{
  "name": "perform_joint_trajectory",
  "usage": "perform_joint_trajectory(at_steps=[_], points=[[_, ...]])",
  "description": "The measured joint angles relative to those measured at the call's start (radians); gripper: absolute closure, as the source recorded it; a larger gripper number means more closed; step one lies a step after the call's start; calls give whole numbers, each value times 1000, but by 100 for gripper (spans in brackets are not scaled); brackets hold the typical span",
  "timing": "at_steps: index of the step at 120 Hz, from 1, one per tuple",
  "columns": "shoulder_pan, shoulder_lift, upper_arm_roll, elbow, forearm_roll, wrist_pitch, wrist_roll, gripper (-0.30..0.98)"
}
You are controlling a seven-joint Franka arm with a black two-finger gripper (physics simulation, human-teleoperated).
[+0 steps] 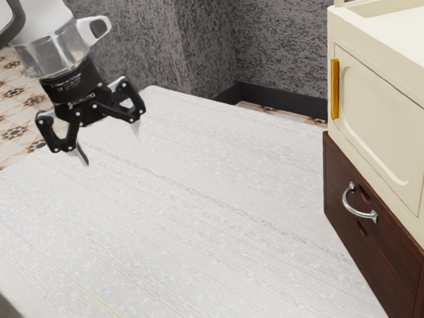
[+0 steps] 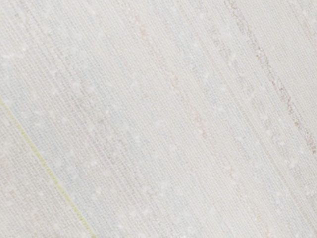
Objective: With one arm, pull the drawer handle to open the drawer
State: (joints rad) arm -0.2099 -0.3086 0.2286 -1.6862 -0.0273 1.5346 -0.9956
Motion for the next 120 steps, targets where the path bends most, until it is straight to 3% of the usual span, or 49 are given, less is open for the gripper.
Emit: perform_joint_trajectory(at_steps=[27,78,120], points=[[-8,-72,-61,-203,-3,223,-166,3],[-34,71,-156,-213,-11,552,-351,4],[-36,135,-209,-214,-12,699,-432,6]])
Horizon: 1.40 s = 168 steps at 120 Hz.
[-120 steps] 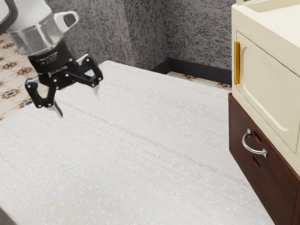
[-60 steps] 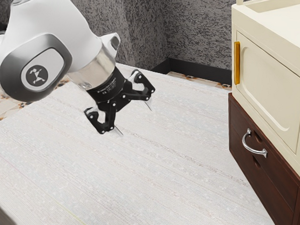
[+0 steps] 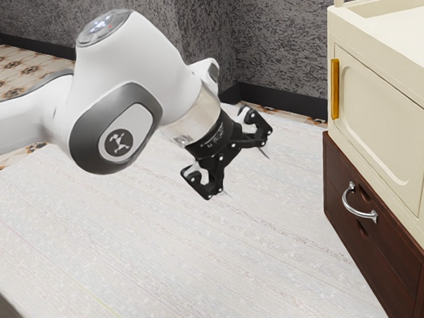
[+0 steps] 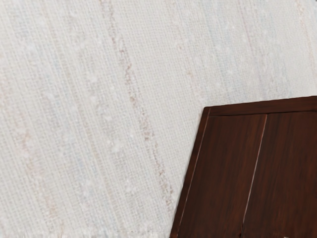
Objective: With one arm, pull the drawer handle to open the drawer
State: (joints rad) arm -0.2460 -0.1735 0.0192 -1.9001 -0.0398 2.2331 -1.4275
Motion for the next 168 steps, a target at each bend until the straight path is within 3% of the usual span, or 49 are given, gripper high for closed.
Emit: perform_joint_trajectory(at_steps=[93,168], points=[[18,187,-94,104,7,111,-74,14],[8,269,-107,174,10,118,3,25]])
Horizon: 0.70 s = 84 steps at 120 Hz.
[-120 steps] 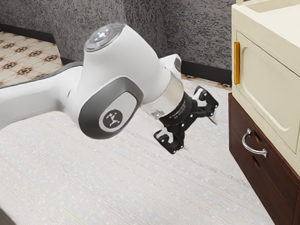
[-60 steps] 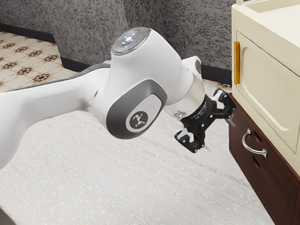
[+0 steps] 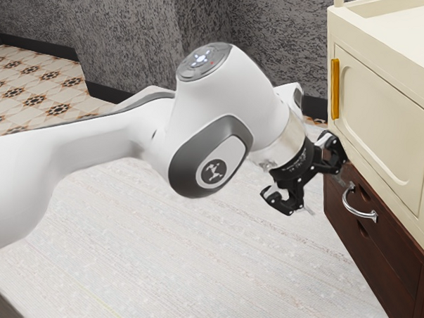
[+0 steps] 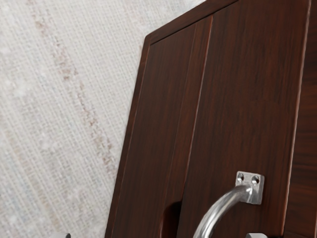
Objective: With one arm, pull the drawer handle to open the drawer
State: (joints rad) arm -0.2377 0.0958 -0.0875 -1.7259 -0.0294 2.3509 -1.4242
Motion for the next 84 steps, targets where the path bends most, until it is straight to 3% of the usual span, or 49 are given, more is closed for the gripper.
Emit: perform_joint_trajectory(at_steps=[84], points=[[-11,54,-18,23,0,34,46,38]])
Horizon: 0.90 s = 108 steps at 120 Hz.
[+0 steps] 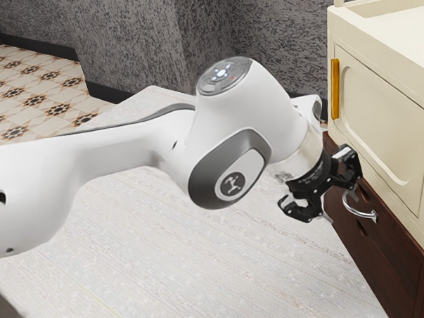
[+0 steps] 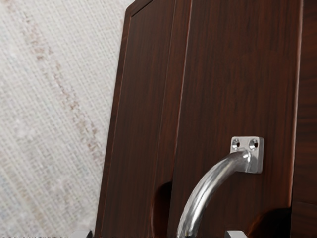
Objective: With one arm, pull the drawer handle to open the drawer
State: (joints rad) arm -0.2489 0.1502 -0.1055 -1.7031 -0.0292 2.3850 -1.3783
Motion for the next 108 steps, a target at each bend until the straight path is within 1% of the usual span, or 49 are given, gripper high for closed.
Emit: perform_joint_trajectory(at_steps=[31,53,69,91,108], points=[[5,11,-3,-2,0,2,7,39],[4,12,-3,-6,0,2,10,44],[6,4,-3,-11,0,1,11,52],[8,-5,0,-18,0,-5,11,67],[8,-8,2,-21,0,-10,10,73]])
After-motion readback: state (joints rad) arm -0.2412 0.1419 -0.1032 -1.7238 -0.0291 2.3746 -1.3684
